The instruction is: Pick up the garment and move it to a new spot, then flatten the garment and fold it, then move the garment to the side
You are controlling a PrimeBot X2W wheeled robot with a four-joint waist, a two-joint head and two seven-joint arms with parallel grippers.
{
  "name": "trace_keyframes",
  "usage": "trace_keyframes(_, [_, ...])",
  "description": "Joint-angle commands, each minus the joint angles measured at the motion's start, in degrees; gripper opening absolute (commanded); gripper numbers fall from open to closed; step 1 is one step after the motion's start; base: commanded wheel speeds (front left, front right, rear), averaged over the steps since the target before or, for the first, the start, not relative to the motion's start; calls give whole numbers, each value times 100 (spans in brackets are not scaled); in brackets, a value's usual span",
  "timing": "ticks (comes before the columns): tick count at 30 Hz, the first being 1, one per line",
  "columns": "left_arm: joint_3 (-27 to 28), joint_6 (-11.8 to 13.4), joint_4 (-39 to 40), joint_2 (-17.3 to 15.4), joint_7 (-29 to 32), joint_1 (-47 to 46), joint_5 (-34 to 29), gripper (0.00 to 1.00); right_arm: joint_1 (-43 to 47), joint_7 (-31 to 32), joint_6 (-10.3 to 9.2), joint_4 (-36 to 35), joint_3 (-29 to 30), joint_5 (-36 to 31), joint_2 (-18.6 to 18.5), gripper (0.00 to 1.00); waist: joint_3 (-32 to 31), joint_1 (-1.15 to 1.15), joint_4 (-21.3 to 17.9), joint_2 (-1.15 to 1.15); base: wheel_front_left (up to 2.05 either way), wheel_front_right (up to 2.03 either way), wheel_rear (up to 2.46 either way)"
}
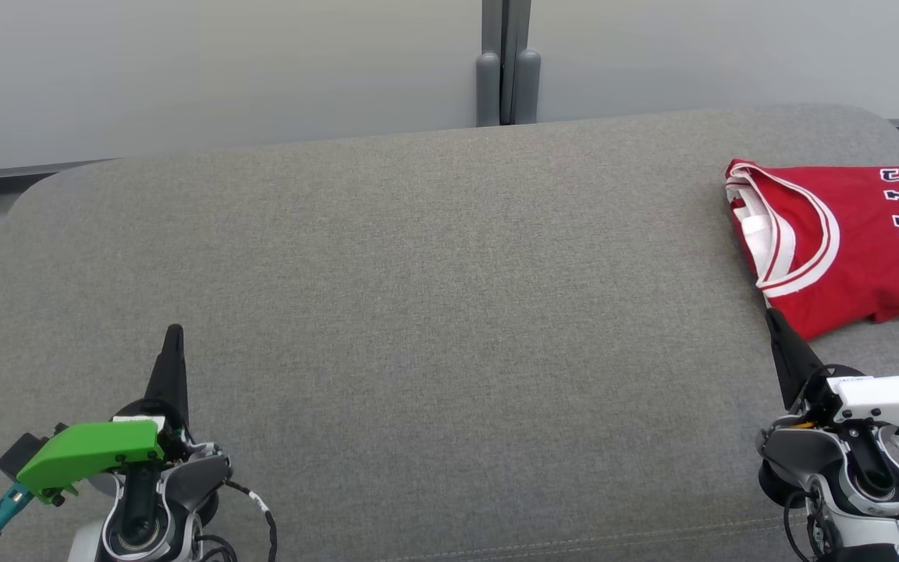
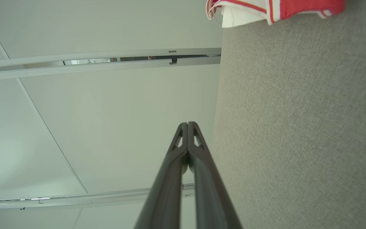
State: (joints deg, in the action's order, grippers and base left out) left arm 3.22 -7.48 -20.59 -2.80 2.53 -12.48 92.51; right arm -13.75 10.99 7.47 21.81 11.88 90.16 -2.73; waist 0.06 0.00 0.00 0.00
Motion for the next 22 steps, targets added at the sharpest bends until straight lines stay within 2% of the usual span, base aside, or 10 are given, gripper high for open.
trace_keyframes(1, [5, -24, 15, -2, 33, -82, -9, 0, -54, 5, 4, 7, 4, 24, -28, 0, 0, 0, 0, 0, 0, 0, 0])
trace_keyframes(22, [6, -24, 17, -2, 33, -81, -9, 0, -54, 4, 4, 7, 4, 25, -28, 0, 0, 0, 0, 0, 0, 0, 0])
